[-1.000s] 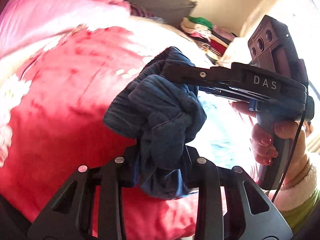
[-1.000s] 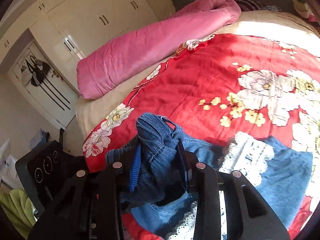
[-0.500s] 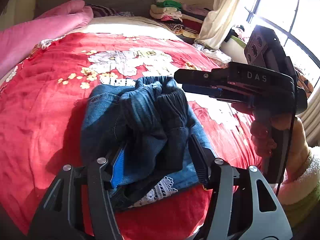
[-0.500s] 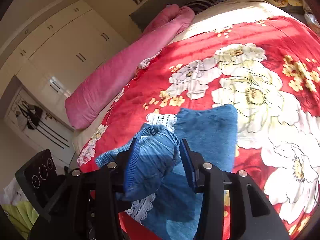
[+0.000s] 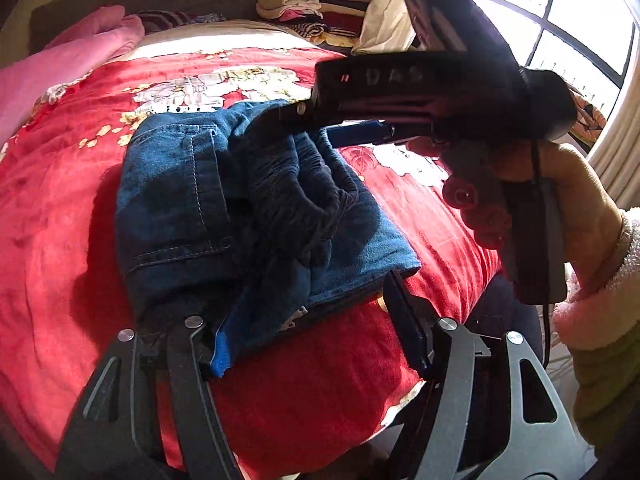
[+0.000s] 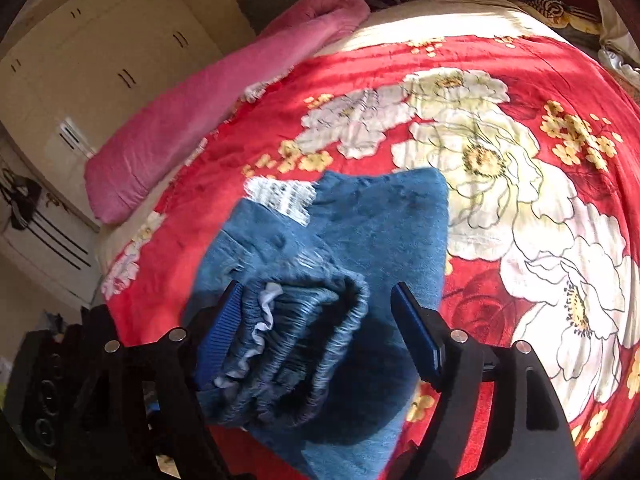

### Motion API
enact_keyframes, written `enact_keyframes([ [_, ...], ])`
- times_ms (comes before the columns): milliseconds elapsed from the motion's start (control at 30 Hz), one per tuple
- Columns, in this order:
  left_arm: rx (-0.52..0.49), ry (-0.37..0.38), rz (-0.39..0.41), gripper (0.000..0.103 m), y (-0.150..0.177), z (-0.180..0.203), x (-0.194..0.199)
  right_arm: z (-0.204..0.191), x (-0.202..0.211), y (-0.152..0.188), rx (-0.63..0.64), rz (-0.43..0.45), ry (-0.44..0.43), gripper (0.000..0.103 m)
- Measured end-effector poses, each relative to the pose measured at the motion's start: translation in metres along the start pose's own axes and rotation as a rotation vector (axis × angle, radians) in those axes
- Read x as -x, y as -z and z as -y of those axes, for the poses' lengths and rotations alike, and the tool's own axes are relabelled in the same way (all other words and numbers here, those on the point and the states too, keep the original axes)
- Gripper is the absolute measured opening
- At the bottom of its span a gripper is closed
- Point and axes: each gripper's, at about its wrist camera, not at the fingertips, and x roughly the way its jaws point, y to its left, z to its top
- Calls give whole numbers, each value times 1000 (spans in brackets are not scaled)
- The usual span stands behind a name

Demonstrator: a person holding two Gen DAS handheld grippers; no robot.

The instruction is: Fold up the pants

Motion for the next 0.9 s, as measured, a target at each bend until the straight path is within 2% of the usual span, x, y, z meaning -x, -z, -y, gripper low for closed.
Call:
enact_keyframes([
  [100, 9, 31, 0, 57, 1, -4, 0, 15, -5, 10, -52, -19, -7, 72],
  [200, 28, 84, 14, 57, 0, -11, 14, 15, 5, 11, -58, -15, -18, 74],
  [267, 43, 103, 39, 61, -2, -19, 29, 11, 21, 4, -55, 29, -50, 74],
  [333, 42, 69, 65, 63, -3, -28, 41, 5, 36, -6, -39, 86, -79, 74],
  [400, 54, 42, 73, 63, -5, -37, 48, -4, 40, -18, -8, 100, -95, 74],
  [567, 42, 40, 66, 62, -9, -39, 44, -24, 14, -46, 50, 30, -107, 74],
  [633, 12, 41, 62, 46, -10, -36, 38, -26, -3, -54, 57, -19, -114, 74],
  [667, 0, 38, 58, 42, -11, -34, 35, -27, -11, -56, 62, -43, -111, 73],
  [700, -11, 43, 56, 34, -11, -32, 32, -26, -20, -59, 67, -67, -104, 72],
  [733, -20, 53, 52, 24, -11, -30, 30, -27, -27, -59, 68, -87, -99, 69],
  [800, -29, 72, 32, 18, -9, -27, 22, -27, -42, -59, 77, -134, -103, 46],
  [833, -35, 75, 18, 13, -7, -25, 18, -29, -47, -56, 90, -151, -88, 38],
  [867, -41, 79, 8, 12, -4, -23, 16, -31, -51, -54, 102, -160, -74, 20],
  [900, -50, 86, -2, 11, -1, -21, 14, -31, -51, -52, 99, -151, -73, 18],
])
